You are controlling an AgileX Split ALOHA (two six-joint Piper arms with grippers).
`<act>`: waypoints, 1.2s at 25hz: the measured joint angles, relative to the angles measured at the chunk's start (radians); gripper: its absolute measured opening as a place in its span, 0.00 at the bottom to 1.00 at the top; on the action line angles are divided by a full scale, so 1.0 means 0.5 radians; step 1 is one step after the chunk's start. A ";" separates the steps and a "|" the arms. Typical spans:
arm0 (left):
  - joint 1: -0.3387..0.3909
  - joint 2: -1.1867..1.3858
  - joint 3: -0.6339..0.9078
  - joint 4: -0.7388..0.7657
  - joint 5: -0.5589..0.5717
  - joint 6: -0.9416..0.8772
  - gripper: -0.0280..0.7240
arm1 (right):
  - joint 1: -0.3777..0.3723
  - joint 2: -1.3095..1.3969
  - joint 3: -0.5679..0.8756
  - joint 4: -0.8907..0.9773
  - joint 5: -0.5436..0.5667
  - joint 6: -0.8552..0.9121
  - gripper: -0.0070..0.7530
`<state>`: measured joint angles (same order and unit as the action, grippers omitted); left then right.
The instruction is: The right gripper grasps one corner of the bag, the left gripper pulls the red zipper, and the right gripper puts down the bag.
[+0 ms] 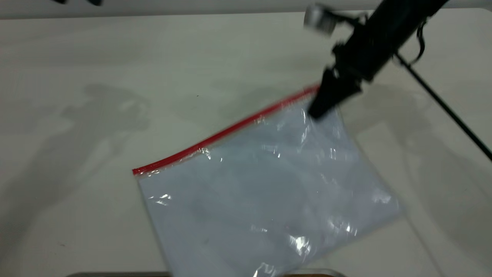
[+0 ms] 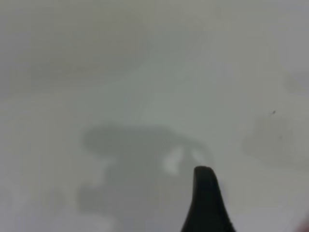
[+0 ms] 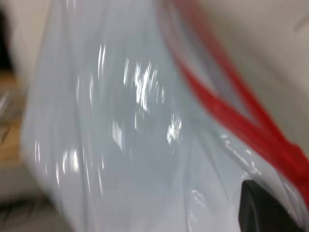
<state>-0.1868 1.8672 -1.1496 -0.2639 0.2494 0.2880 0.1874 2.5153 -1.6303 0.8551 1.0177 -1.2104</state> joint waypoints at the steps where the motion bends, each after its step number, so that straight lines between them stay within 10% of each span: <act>1: -0.029 0.060 -0.085 0.000 0.039 0.054 0.82 | -0.001 -0.029 0.000 0.095 -0.031 -0.068 0.05; 8: -0.209 0.577 -0.689 -0.176 0.358 0.489 0.82 | 0.098 -0.077 0.000 0.417 -0.124 -0.238 0.05; 19: -0.236 1.255 -1.607 -1.304 1.372 1.609 0.82 | 0.102 -0.077 0.000 0.418 -0.182 -0.328 0.05; 30: -0.293 1.496 -1.760 -1.568 1.533 1.720 0.82 | 0.104 -0.077 0.000 0.439 -0.148 -0.366 0.05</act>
<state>-0.3333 2.6153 -2.0296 -1.0478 1.0159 1.1479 0.2394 2.4770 -1.6303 1.0745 0.9434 -1.3935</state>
